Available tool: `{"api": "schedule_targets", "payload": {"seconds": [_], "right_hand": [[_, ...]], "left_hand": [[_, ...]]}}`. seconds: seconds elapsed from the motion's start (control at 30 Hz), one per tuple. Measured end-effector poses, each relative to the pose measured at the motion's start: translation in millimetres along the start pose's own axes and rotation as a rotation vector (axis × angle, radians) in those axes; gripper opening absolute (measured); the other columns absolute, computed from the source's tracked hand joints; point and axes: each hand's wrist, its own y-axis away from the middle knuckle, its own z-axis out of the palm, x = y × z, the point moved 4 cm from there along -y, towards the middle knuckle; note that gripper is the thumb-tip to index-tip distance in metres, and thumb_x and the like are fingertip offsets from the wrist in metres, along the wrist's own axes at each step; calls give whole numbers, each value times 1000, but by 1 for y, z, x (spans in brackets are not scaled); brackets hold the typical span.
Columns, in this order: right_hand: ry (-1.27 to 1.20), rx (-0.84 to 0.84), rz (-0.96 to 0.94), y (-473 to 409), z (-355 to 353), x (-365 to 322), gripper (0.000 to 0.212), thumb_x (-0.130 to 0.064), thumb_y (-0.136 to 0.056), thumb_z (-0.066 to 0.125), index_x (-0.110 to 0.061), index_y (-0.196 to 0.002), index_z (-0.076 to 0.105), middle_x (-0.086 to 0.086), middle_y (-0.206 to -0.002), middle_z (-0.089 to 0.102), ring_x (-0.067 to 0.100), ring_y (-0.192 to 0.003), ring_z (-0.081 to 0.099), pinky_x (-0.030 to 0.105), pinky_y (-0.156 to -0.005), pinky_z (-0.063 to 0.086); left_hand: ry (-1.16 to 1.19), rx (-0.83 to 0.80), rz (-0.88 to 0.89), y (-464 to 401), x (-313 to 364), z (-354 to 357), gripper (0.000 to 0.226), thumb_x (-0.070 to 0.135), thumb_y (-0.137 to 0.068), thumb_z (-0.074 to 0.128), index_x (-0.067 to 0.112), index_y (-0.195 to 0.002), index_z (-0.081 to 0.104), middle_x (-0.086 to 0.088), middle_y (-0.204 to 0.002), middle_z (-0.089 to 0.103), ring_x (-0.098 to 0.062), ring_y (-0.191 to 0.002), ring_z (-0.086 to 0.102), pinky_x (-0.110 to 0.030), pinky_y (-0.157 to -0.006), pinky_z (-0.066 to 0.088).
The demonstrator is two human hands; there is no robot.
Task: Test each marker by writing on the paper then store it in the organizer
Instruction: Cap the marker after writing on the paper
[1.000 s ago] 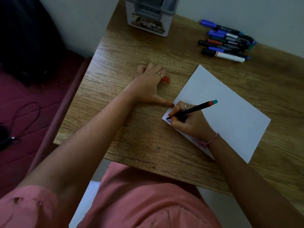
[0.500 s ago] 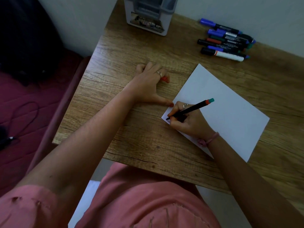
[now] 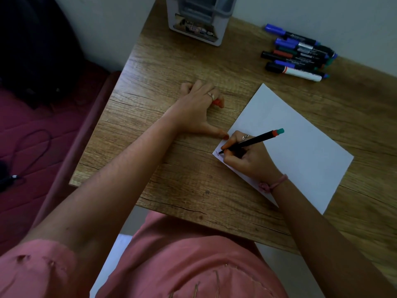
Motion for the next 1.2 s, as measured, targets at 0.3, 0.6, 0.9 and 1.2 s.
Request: {"api": "schedule_targets", "payload": {"seconds": [0.3, 0.6, 0.9, 1.2], "right_hand": [[-26, 13, -7, 0, 0, -6, 13, -26, -75, 59, -14, -77, 63, -20, -69, 60, -2, -64, 57, 8, -56, 39], [12, 41, -8, -1, -1, -4, 11, -29, -74, 58, -18, -77, 60, -17, -71, 56, 0, -63, 55, 9, -55, 40], [27, 54, -17, -1, -1, -2, 9, -28, -74, 59, -21, -77, 60, -12, -71, 57, 2, -64, 56, 9, -56, 41], [11, 73, -9, -2, -3, -1, 7, -24, -73, 57, -30, -76, 56, -11, -70, 57, 5, -64, 55, 11, -56, 42]], "left_hand": [[15, 19, 6, 1, 1, 0, 73, 78, -55, 62, 28, -106, 52, 17, -104, 38, -4, -105, 29, -35, -101, 20], [-1, 7, 7, 0, 1, 0, 74, 79, -55, 59, 27, -108, 52, 16, -106, 36, -4, -106, 28, -34, -100, 18], [-2, 3, 3, 0, 1, 0, 76, 81, -54, 56, 27, -107, 52, 16, -105, 36, -2, -104, 25, -35, -100, 19], [9, -4, -1, 0, 3, -2, 75, 79, -53, 58, 27, -107, 52, 16, -105, 36, -3, -103, 25, -37, -101, 22]]}}
